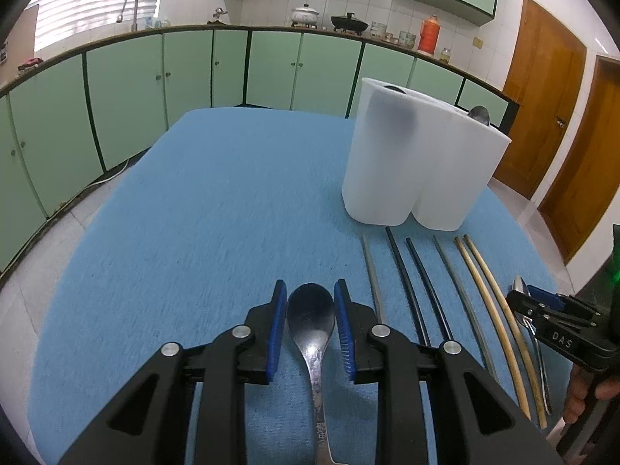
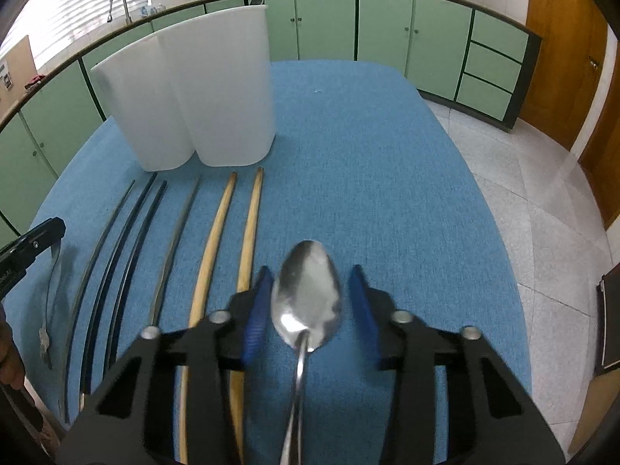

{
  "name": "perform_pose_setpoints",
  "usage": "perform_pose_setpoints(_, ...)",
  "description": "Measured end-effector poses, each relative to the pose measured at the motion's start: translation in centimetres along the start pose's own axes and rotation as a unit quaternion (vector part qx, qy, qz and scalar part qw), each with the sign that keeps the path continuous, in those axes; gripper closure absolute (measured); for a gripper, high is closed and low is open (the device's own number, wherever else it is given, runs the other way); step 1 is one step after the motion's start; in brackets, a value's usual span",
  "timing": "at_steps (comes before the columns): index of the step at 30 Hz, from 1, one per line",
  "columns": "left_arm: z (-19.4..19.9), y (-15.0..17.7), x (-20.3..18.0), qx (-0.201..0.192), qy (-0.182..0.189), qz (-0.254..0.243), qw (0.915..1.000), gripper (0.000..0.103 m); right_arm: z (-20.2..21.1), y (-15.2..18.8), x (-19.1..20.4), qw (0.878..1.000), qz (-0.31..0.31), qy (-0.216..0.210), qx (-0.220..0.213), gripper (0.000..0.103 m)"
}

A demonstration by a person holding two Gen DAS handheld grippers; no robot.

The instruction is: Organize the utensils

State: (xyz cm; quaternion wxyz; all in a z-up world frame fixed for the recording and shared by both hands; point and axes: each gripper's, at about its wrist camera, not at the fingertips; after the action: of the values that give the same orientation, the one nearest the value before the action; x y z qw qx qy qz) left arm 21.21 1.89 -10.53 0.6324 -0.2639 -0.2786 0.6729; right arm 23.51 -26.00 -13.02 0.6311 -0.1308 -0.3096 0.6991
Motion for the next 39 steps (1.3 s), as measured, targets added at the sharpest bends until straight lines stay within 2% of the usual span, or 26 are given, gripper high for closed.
perform_pose_setpoints(3,0.4,0.0,0.0,-0.008,0.001,0.002,1.0,0.078,0.4,0.1,-0.3,1.0,-0.002,-0.007,-0.01,0.069)
perform_pose_setpoints(14,3.9,-0.2,0.7,-0.078,0.015,0.025,0.9965,0.078,6.4,0.4,0.7,0.991,0.037,-0.033,-0.122,0.069)
perform_pose_setpoints(25,6.8,-1.8,1.3,-0.137,0.031,0.044,0.9891,0.078,10.1,-2.4,1.2,0.976,0.05,-0.052,-0.205,0.069)
perform_pose_setpoints(31,6.4,-2.5,1.2,-0.144,0.037,0.054,0.9874,0.079,10.5,-3.3,1.8,0.97,0.052,-0.062,-0.228,0.069)
perform_pose_setpoints(35,5.9,-2.0,0.9,-0.155,0.021,0.049,0.9865,0.078,10.5,-3.5,1.7,0.97,0.053,-0.063,-0.227,0.069)
perform_pose_setpoints(39,5.5,-1.9,0.9,-0.144,0.021,0.056,0.9878,0.078,10.4,-3.5,1.6,0.971,0.051,-0.061,-0.225,0.069)
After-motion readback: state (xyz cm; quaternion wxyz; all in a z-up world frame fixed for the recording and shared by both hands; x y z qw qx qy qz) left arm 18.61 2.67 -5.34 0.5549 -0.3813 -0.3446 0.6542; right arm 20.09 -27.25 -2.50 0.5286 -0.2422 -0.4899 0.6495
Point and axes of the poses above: each gripper's, at about its wrist camera, not at the fingertips, and z roughly against the way its jaws point, x to its left, y to its underside, and after that the axes turned 12 degrees about -y, right-handed
